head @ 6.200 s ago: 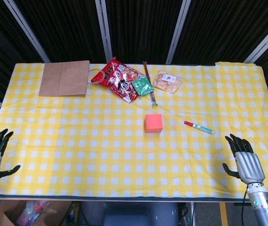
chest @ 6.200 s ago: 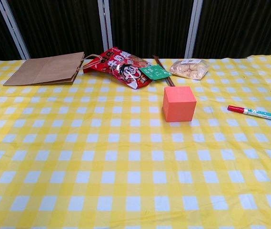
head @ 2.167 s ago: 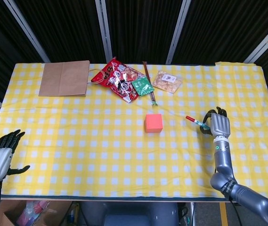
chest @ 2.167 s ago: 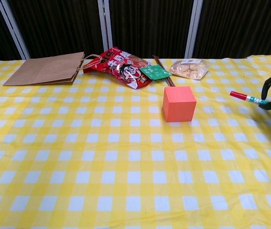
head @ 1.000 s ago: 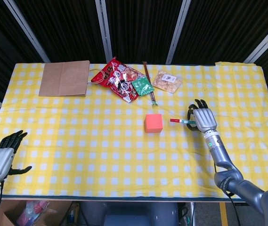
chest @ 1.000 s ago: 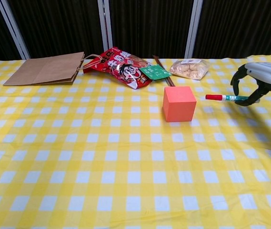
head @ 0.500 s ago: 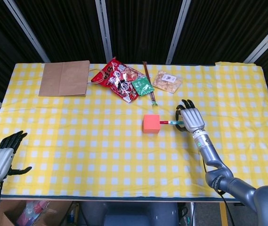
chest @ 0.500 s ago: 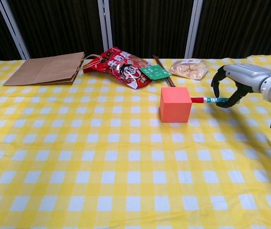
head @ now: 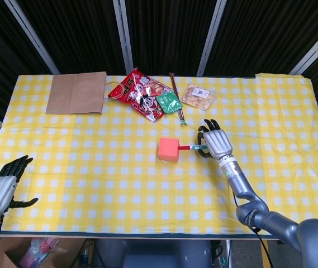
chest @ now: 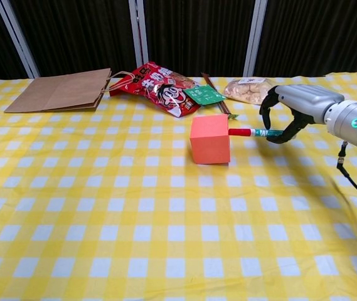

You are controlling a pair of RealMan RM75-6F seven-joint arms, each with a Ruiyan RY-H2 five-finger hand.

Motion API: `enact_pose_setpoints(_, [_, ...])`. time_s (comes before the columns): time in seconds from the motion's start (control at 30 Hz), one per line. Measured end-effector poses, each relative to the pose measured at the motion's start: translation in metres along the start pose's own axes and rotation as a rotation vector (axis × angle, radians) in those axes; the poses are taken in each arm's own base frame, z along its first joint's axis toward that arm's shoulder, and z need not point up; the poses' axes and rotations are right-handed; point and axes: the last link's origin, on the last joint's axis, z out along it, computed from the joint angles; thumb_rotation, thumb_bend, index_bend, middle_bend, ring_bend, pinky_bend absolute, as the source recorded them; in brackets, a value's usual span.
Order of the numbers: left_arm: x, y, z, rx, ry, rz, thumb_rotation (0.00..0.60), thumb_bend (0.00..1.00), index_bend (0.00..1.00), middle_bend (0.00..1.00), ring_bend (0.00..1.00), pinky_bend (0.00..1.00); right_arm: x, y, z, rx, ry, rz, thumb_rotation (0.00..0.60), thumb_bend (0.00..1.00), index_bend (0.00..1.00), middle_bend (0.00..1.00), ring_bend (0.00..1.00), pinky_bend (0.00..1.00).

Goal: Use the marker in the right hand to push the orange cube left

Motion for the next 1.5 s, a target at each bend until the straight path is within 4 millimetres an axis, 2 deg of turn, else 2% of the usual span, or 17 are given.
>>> enact_pose_setpoints(0.2, [0.0,0.0,0.0,0.001,0.001,-0.002,0.6,0.02,0.0,0.0,0.0,0.0,-0.002,-0.002,0.0,-0.004,-0.001,-0.006,0.6,0.52,0.69,0.29,0.07,0.08])
enact_pose_setpoints(0.5, [0.001,0.0,-0.001,-0.002,0.002,-0.002,0.6,0.02,0.0,0.0,0.0,0.0,-0.001,0.014,-0.007,-0.06,0.003,-0.041,0.6,0.52,0.69,0.29,0.07,0.08])
enact_pose_setpoints(0.7, [0.001,0.0,-0.001,-0.006,0.004,-0.001,0.6,0.02,0.0,0.0,0.0,0.0,0.001,0.016,-0.015,-0.074,0.004,-0.052,0.6,0.52,0.69,0.29,0.08,0.08])
enact_pose_setpoints(0.93, [0.0,0.002,0.0,-0.013,0.0,-0.005,0.6,0.02,0.0,0.0,0.0,0.0,0.0,0.006,-0.017,-0.071,0.007,-0.055,0.6,0.52,0.69,0.3,0.08,0.09])
enact_pose_setpoints(1.5, [0.003,0.0,0.001,-0.009,-0.012,-0.034,0.6,0.02,0.0,0.0,0.0,0.0,-0.016,-0.041,0.007,-0.025,-0.011,-0.059,0.6,0.52,0.69,0.3,0.08,0.09])
